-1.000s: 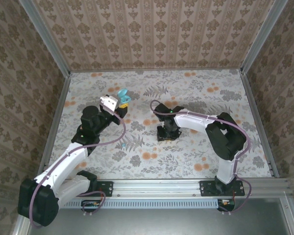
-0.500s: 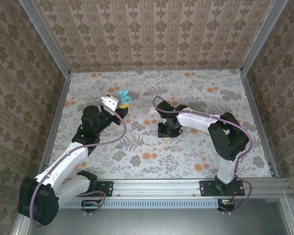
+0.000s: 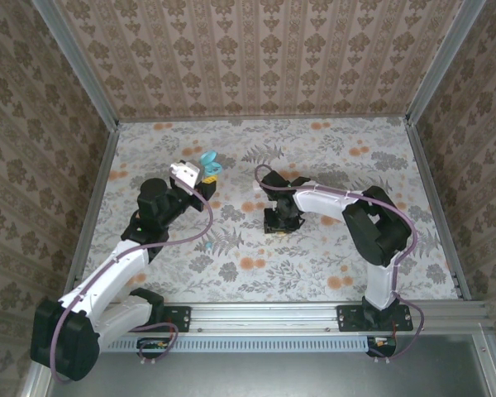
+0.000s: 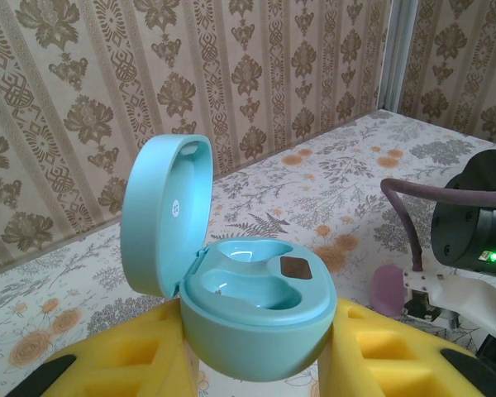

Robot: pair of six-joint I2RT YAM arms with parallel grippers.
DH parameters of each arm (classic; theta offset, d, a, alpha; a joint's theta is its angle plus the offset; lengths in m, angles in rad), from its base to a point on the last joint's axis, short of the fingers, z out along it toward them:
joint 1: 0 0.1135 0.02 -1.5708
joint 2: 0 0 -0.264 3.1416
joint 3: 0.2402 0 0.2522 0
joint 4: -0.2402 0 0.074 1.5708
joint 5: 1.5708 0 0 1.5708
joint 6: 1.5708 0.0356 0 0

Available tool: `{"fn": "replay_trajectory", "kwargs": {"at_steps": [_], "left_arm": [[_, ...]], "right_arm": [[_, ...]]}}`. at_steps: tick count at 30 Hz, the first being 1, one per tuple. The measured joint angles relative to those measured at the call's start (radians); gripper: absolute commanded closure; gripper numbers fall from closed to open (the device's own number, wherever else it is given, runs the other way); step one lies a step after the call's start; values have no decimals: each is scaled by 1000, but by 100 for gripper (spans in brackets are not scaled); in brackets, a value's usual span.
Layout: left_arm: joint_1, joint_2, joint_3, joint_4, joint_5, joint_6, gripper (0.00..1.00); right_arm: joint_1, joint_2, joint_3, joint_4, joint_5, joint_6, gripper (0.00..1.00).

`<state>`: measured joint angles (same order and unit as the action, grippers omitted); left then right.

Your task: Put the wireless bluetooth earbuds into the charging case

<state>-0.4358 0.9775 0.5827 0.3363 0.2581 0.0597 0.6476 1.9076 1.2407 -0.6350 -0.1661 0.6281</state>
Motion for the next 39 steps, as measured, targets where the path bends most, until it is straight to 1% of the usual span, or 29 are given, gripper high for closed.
{"fn": "replay_trajectory", "kwargs": {"at_steps": [8,10,20,29,33,39], "left_arm": [[0,0,0,0,0,0,64],[0,1,0,0,0,0,64],[0,3,0,0,2,0,64],[0,30,0,0,19,0,63],[0,51,1,-1,41,0,63],[-1,120,21,-12,114,0,64]], "right_arm": [[5,21,23,-5,0,0,70],[5,23,25,-8,0,0,72],[7,31,40,-18,-2,0,77],[11,23,41,-18,4,-41,76],[11,-21,38,-20,14,-78,76],[11,-181,30,-43,40,-135,75]]}}
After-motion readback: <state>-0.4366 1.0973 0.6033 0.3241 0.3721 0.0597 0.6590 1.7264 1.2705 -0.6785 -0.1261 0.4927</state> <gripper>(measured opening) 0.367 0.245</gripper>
